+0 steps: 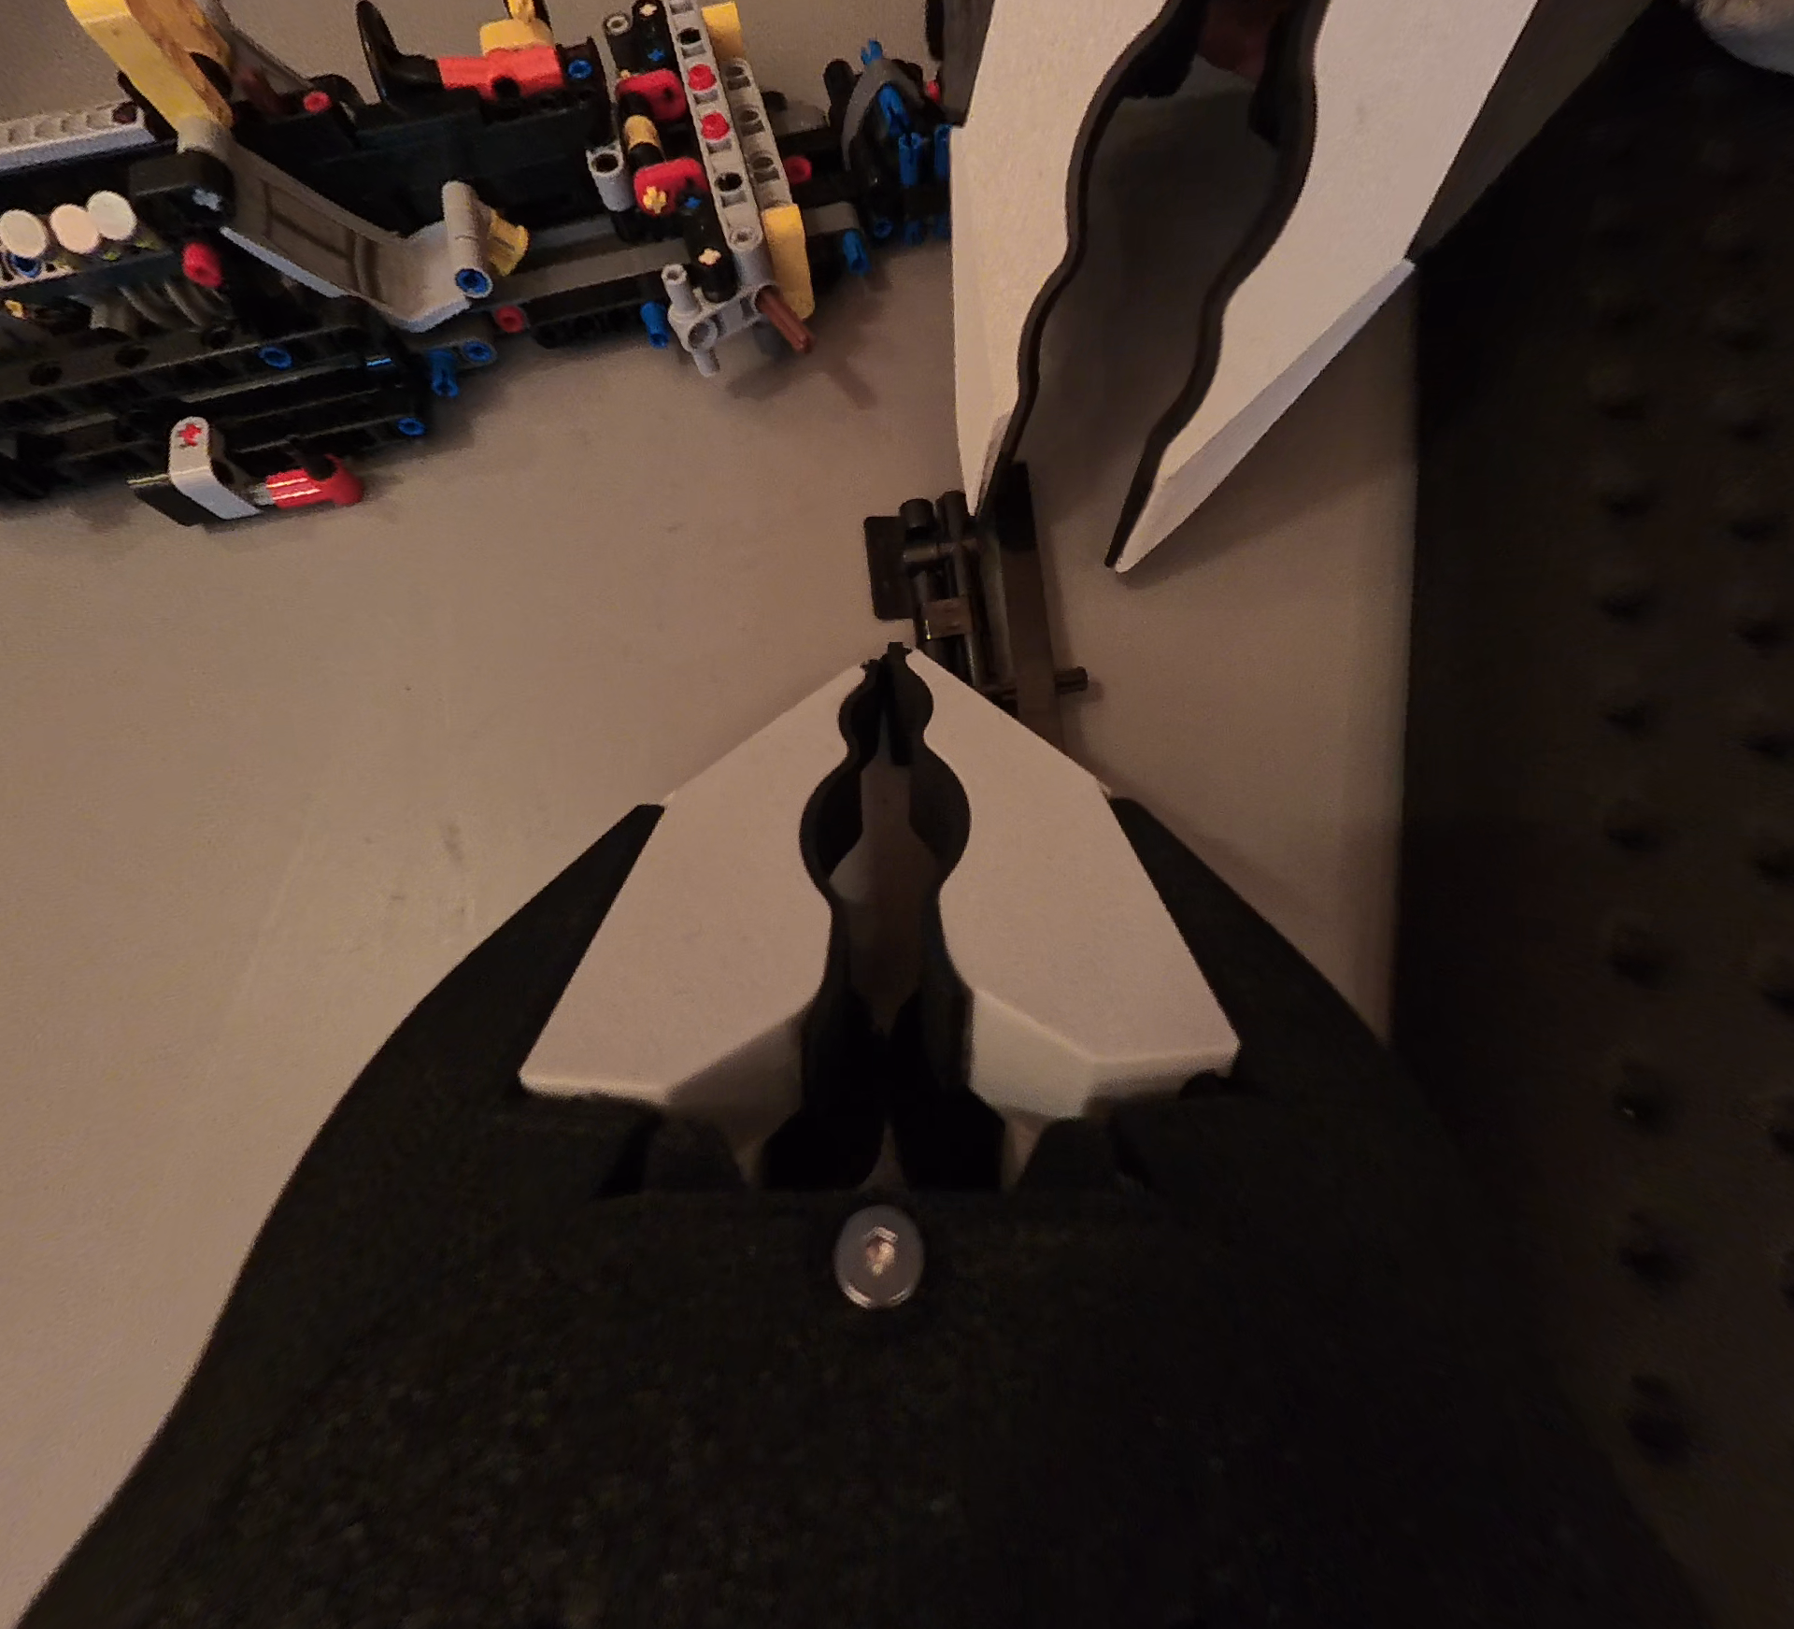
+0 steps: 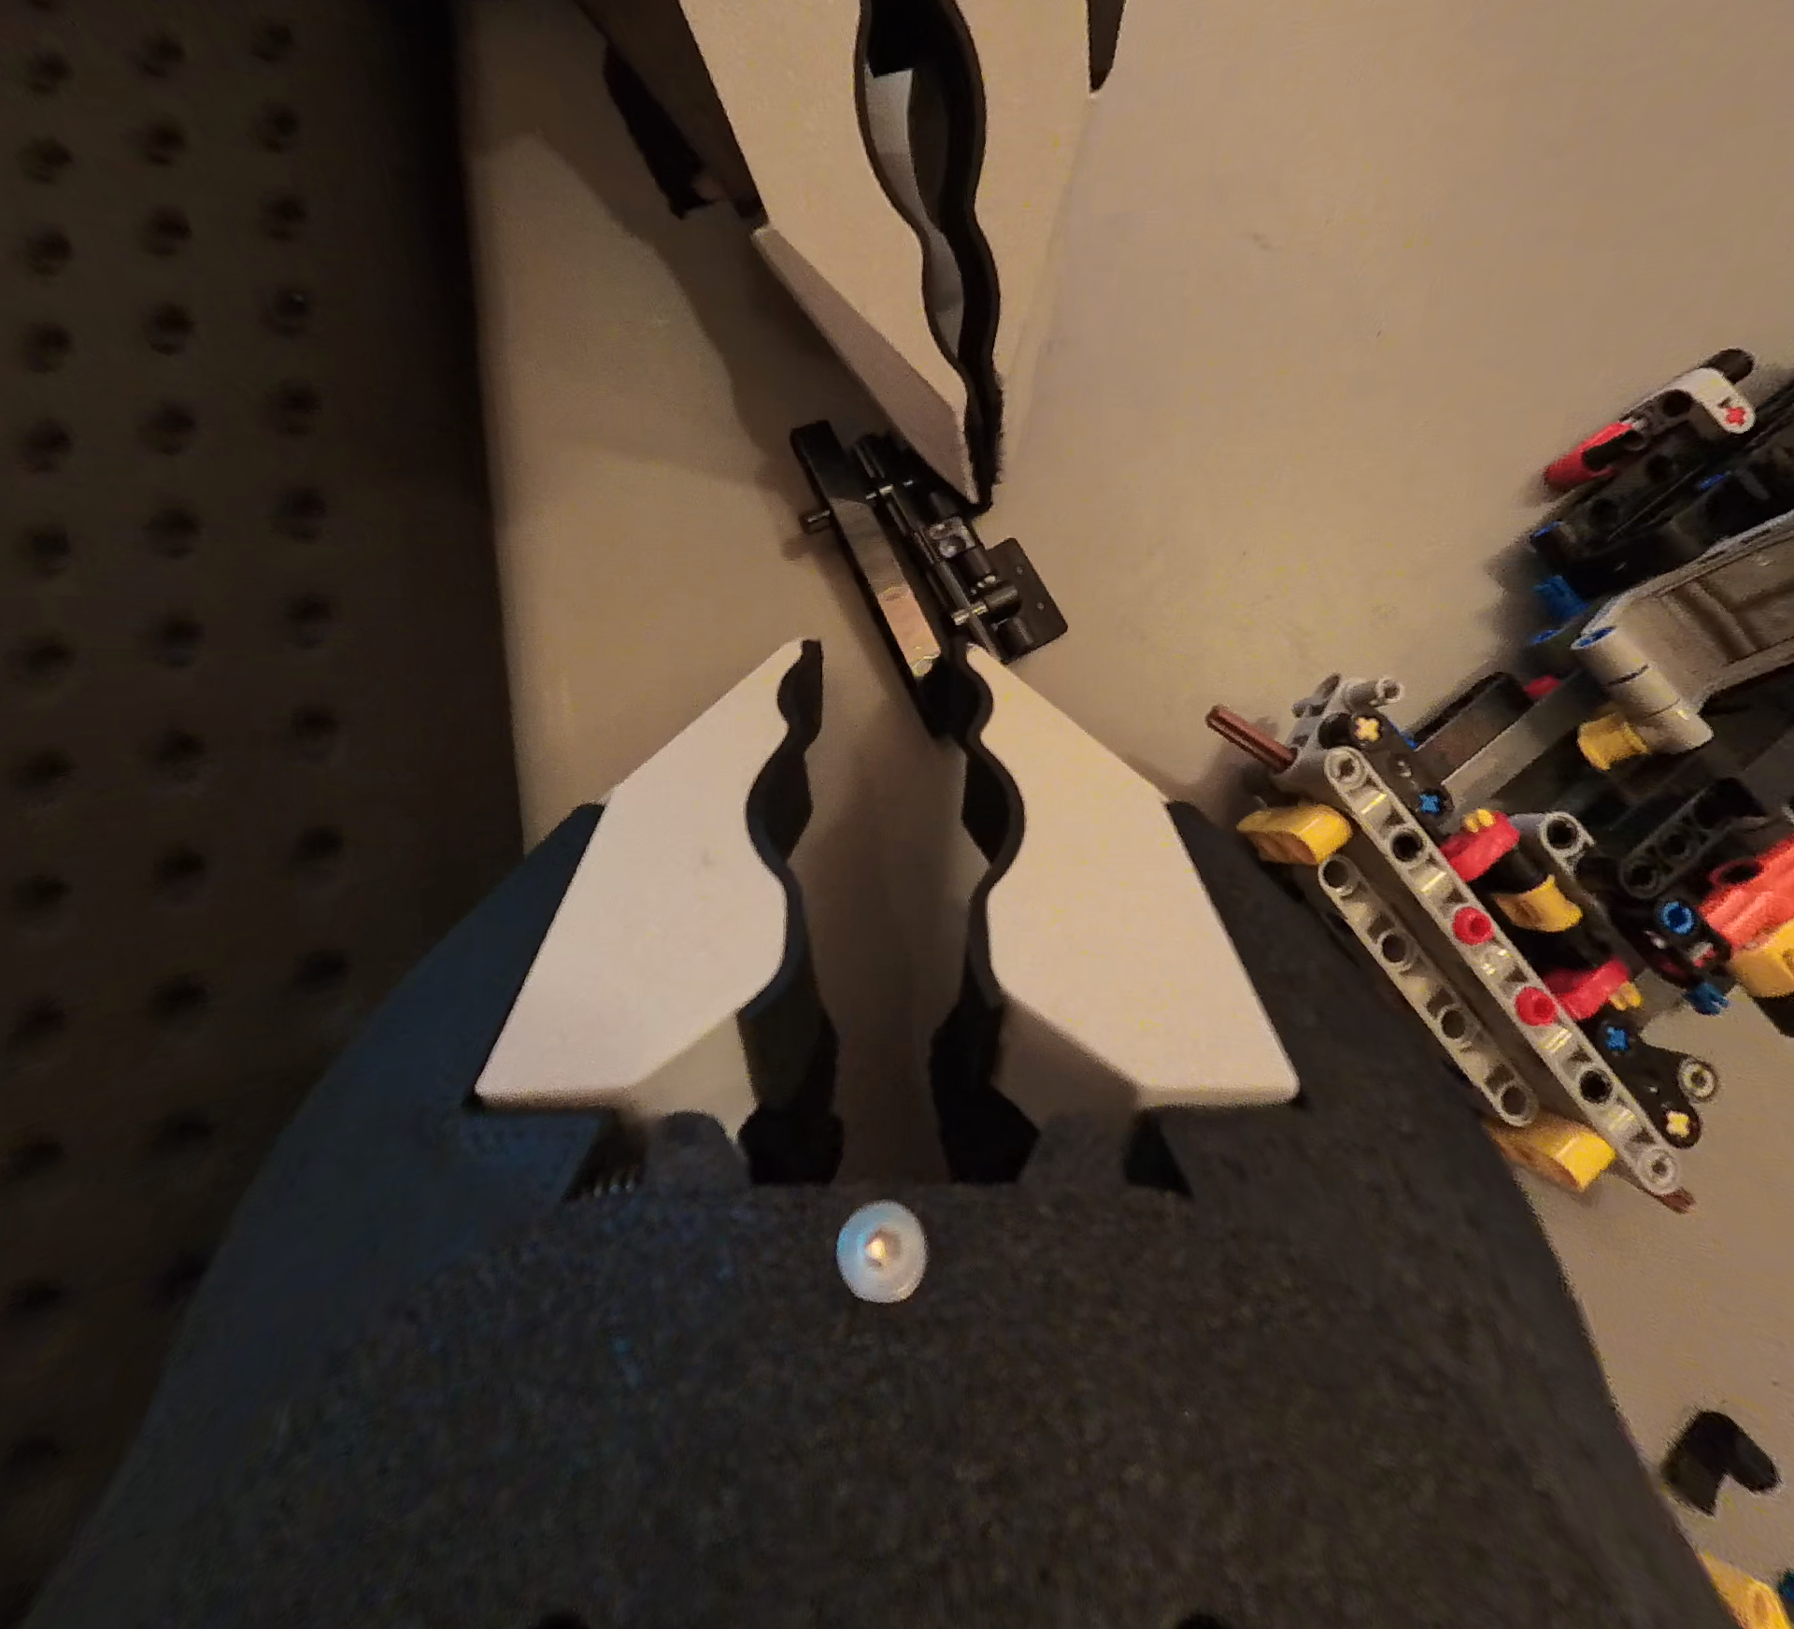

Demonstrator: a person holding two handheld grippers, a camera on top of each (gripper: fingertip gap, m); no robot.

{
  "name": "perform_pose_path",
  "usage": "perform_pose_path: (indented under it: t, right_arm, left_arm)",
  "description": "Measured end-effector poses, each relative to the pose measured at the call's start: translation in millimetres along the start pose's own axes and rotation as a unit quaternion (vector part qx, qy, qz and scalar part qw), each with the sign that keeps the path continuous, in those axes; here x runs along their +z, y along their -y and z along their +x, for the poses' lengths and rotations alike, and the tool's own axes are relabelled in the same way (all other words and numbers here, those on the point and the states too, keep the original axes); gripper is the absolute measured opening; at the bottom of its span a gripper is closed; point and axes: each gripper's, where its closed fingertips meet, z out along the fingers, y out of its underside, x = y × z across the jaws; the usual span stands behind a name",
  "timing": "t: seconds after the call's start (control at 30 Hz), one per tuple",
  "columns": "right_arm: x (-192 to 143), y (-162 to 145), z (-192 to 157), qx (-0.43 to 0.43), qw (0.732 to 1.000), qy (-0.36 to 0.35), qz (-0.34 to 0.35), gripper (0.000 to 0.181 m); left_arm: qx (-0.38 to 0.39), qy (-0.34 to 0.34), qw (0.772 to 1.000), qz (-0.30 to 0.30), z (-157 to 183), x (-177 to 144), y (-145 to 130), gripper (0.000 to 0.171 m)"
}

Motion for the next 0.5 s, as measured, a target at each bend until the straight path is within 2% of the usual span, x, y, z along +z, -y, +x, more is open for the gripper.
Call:
perform_pose_path:
  t: [0.07,0.13,0.23,0.3,0.43,0.5]
  right_arm:
    - [0.6,-0.8,1.8,-0.012,1.000,-0.017,-0.009,0.023]
    - [2.4,-1.1,7.1,-0.024,0.998,-0.053,-0.004,0.012]
    - [4.8,0.8,5.8,-0.035,0.996,-0.079,0.012,0.009]
    - [4.8,1.1,-1.2,-0.009,0.999,-0.049,0.003,0.008]
    - [2.6,2.8,-3.4,0.054,0.998,0.013,0.012,0.008]
    - [-4.3,9.8,-2.3,0.062,0.997,0.022,0.047,0.007]
  left_arm:
    - [0.003,0.001,1.000,0.000,0.2,-0.3,0.2,0.001]
    - [-0.001,0.007,1.000,0.007,-3.1,-2.0,2.2,0.002]
    - [-0.010,0.070,0.997,0.032,-29.2,-10.5,9.9,0.005]
    - [-0.029,0.078,0.995,0.051,-37.4,-16.0,13.8,0.005]
    - [-0.024,-0.010,0.998,0.049,-9.3,-15.6,13.9,0.006]
    - [-0.003,0.007,0.999,0.054,-10.2,-17.7,16.3,0.007]
